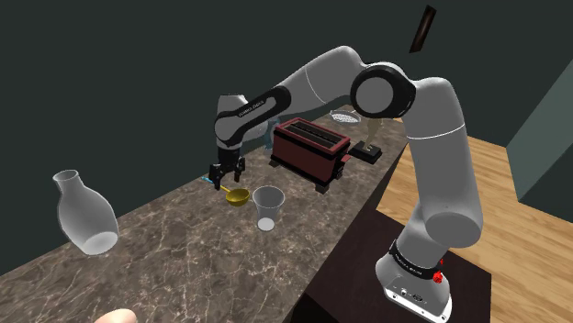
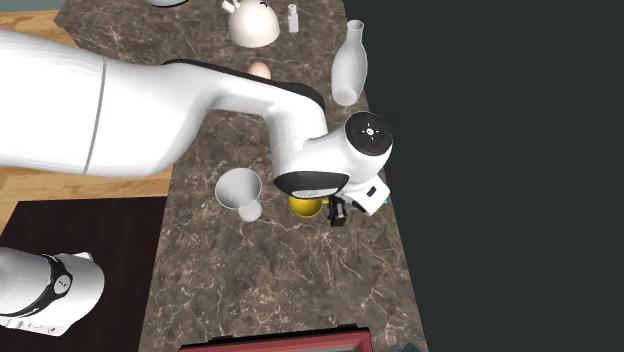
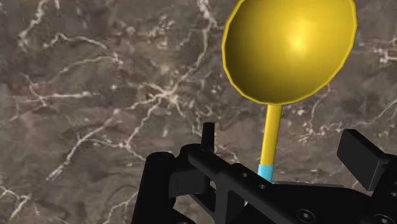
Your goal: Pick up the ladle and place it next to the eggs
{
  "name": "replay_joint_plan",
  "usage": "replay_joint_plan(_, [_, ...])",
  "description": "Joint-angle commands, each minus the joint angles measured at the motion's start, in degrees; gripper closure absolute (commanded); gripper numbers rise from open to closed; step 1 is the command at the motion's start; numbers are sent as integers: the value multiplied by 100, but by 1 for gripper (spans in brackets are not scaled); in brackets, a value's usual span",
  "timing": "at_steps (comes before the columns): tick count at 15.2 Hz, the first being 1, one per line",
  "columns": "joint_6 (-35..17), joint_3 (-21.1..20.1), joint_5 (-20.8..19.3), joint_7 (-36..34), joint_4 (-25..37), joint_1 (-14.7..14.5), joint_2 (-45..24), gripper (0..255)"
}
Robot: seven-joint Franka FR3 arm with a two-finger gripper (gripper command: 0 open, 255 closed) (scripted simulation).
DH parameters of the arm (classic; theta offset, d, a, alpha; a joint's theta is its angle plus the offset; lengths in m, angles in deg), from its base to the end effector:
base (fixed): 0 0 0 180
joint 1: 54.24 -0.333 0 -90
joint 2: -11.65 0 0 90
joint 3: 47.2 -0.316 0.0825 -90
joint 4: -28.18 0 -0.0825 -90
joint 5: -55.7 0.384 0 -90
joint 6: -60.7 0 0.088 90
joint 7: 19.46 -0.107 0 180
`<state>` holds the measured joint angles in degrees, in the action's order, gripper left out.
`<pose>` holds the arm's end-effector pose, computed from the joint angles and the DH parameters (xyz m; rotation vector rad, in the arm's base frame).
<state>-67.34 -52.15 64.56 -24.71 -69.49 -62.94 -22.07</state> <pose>0.6501 0.1569 0.2478 -2.9830 -0.0514 0.1263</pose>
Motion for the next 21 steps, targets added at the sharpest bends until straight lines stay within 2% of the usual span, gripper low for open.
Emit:
replay_joint_plan(1, [-111, -10, 3, -11, 7, -28, -112, 0])
replay_joint_plan(5, [-363, -19, 11, -5, -29, -60, -324, 0])
replay_joint_plan(13, [-363, -19, 11, -5, -28, -60, -324, 0])
replay_joint_plan(14, [-363, -19, 11, -5, -28, -60, -324, 255])
replay_joint_plan(21, [-360, -19, 10, -7, -23, -61, -327, 255])
